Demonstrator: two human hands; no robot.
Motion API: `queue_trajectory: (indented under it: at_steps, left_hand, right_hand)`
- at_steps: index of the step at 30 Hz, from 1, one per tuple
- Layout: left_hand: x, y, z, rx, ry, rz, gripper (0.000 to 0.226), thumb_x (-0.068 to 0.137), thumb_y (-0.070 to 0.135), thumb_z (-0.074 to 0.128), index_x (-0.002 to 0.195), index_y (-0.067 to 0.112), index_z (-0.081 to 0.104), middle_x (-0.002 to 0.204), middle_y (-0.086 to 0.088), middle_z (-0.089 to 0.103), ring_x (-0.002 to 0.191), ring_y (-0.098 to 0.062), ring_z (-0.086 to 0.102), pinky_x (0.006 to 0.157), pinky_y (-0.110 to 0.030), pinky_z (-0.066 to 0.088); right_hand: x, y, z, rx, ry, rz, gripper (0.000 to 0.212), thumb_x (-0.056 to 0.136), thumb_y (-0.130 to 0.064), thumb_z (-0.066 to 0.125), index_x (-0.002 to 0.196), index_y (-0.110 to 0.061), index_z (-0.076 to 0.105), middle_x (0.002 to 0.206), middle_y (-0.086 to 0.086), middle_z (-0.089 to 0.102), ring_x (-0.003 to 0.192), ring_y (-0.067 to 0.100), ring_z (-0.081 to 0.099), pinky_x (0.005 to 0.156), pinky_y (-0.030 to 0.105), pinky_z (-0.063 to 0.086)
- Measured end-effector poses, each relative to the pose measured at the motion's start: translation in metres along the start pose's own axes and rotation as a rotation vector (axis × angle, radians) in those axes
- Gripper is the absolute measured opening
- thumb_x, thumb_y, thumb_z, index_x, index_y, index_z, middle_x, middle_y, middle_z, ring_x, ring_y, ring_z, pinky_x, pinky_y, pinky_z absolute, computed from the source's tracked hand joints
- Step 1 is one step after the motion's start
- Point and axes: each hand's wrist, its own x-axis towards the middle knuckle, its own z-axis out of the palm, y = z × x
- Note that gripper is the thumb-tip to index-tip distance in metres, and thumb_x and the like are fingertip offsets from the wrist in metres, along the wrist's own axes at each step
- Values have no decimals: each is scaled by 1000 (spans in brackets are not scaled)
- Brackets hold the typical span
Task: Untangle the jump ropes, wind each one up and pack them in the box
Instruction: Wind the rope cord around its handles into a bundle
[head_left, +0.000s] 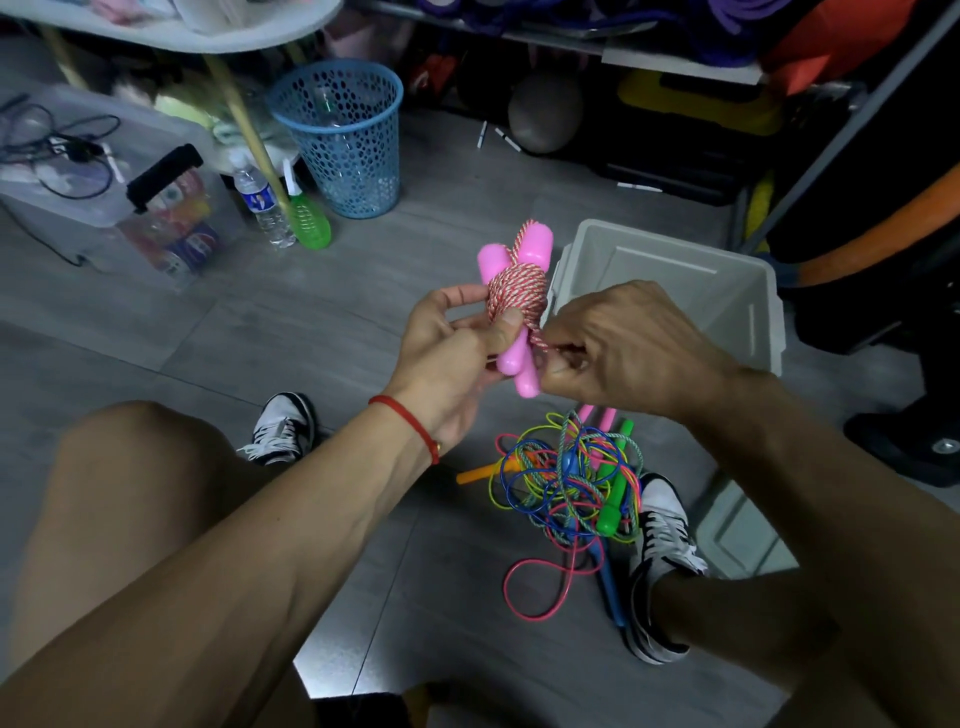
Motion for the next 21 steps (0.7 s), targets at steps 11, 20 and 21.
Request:
queue_trajectory:
  at_steps: [11, 20, 21]
  left_hand:
    - [-4, 10, -1, -124, -170, -98, 28, 96, -1, 54, 122, 2, 45, 95, -20, 71, 84, -34, 70, 78, -50, 60]
    - [-3, 6, 4, -83, -126, -94, 29, 96, 1, 55, 123, 5, 44, 95, -19, 67, 76, -27, 67, 70, -51, 61]
    - [-2, 6, 4, -74, -123, -89, 29, 96, 1, 55, 123, 5, 44, 94, -20, 67, 75, -27, 67, 71, -51, 61]
  right_hand:
    - [-10, 8, -1, 47, 6, 38, 27, 93, -52, 39, 86, -29, 52, 77, -12, 49, 73, 19, 57, 55, 29, 26]
    - [-12, -7, 11, 21, 10, 144, 28, 100, -45, 43, 86, -23, 53, 82, -3, 61, 78, 28, 60, 58, 36, 32]
    - [-12, -7, 11, 7, 22, 152, 29, 102, -44, 41, 84, -23, 52, 81, -2, 61, 77, 28, 60, 58, 35, 29]
